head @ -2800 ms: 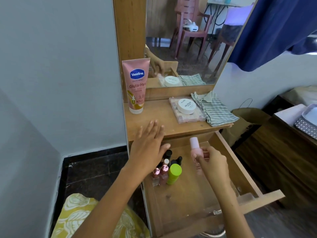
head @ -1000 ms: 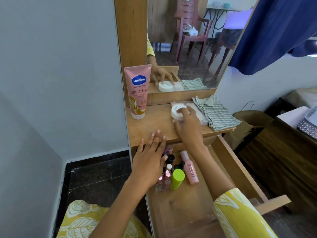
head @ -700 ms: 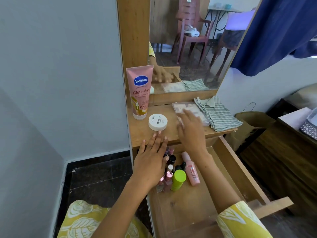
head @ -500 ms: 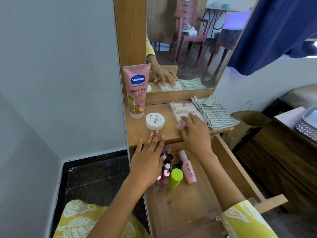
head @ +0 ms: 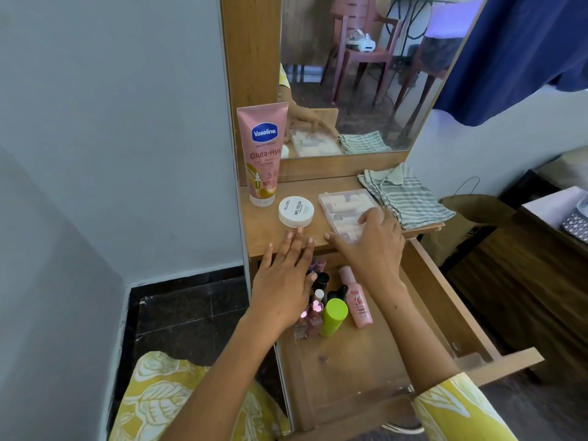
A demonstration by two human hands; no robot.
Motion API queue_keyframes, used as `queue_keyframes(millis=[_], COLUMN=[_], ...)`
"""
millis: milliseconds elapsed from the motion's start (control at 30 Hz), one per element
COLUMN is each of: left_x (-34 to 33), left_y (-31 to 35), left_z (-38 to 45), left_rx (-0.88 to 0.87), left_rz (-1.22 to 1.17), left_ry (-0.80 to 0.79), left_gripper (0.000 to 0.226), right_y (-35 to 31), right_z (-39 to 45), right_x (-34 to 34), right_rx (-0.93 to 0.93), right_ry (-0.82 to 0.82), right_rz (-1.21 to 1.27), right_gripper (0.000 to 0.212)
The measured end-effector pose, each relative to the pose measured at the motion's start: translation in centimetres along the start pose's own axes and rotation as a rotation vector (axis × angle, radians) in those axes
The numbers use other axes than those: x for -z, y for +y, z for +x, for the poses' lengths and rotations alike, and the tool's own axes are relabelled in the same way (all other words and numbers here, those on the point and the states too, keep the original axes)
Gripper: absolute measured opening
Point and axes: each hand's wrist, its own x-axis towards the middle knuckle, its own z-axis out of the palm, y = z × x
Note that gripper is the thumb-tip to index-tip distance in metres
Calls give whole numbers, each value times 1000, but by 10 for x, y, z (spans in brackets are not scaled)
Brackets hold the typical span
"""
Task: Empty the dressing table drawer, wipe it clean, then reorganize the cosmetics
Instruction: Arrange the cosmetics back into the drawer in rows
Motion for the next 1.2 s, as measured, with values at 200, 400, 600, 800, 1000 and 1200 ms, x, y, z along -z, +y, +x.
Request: queue_keyframes(millis=[200,400,600,800,1000,1200], left_x=[0,0,-1,-1,-1,-3], left_y=[0,0,1,0,-1,-1], left_z=[1,0,1,1,2,2], left_rx=[2,6,7,5,-1,-3], left_rz=[3,2,16,21,18,30], left_ry=[-5,-11,-28,-29,-22,-20], left_gripper=[59,59,58,58,58,59], right_y=[1,33,82,106,112,106], right_z=[-10,-52,-98,-80,-51,-42], right_x=[4,24,36,18,-1,-13], right_rx=[-25,32,27,-99,-119,-150], right_ry=[36,69,69,-135,-225,-394], right_rz=[-33,80,99,-83,-270,-270], right_gripper=[75,74,63,62,71,75])
